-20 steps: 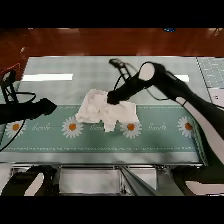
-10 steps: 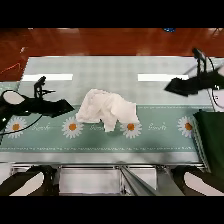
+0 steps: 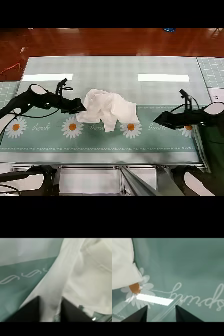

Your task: Fold the shirts.

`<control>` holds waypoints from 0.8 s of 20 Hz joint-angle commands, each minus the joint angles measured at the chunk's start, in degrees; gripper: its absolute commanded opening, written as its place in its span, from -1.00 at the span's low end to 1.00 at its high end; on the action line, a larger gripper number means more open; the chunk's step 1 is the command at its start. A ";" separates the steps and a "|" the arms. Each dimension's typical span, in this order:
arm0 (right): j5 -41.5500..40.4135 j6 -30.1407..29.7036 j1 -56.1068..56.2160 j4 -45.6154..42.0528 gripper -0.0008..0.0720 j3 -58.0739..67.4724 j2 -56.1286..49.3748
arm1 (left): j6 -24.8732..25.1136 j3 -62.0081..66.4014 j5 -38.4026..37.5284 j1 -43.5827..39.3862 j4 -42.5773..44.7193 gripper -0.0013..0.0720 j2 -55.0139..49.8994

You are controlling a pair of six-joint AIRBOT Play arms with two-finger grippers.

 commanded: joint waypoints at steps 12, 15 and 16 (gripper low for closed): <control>-13.99 -2.91 20.74 12.74 0.15 7.93 -18.64 | -5.62 6.58 -4.26 -3.26 7.39 -0.90 -2.67; -13.14 -2.89 23.67 13.35 -0.07 12.98 -23.23 | -6.21 6.58 -4.26 -3.26 7.26 -0.91 -2.67; -12.48 -3.15 24.06 13.40 -0.55 14.32 -24.04 | -6.23 6.58 -4.26 -3.26 7.26 -0.91 -2.64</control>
